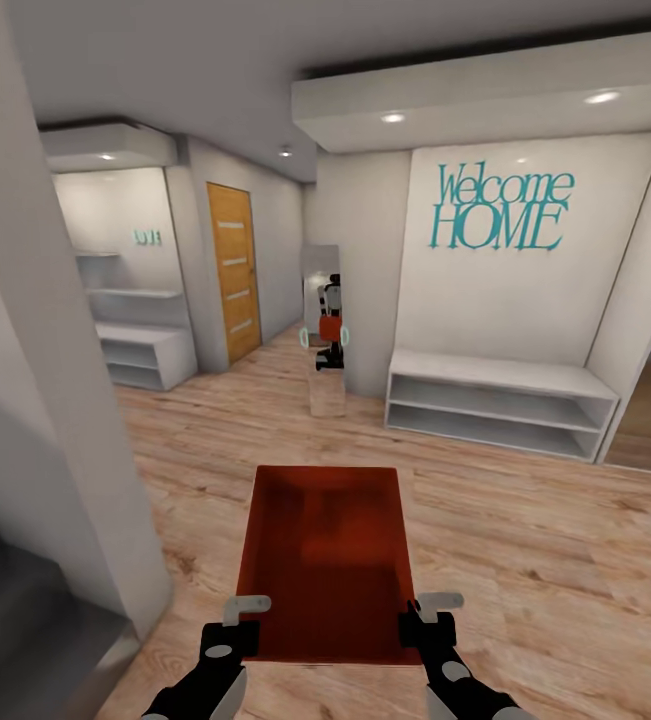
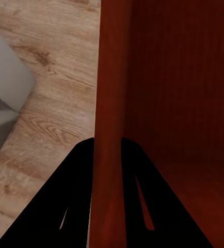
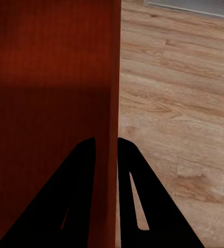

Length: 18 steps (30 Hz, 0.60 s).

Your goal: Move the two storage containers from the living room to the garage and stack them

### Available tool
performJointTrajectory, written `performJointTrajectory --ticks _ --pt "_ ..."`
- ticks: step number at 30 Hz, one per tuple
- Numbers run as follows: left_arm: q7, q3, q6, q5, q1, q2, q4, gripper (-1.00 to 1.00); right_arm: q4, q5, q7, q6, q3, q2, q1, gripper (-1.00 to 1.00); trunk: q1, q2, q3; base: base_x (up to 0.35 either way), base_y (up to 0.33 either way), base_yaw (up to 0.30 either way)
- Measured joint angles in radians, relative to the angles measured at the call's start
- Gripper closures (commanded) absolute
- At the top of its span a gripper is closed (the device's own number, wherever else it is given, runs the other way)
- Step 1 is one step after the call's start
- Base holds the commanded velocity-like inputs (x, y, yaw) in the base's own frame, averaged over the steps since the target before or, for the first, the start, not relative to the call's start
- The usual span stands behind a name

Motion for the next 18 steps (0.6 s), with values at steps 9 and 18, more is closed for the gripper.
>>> performJointTrajectory --ticks 9,18 --pt "0.000 0.000 0.000 0.000 0.000 0.000 0.000 1.00 0.001 -0.001 0.000 -0.001 0.001 0.000 0.000 1.00 0.000 0.000 0.000 0.320 0.000 0.000" --pt "0.000 0.000 0.000 0.000 0.000 0.000 0.000 1.00 0.000 -0.001 0.000 -0.001 0.001 0.000 0.000 1.00 0.000 0.000 0.000 0.320 0.000 0.000"
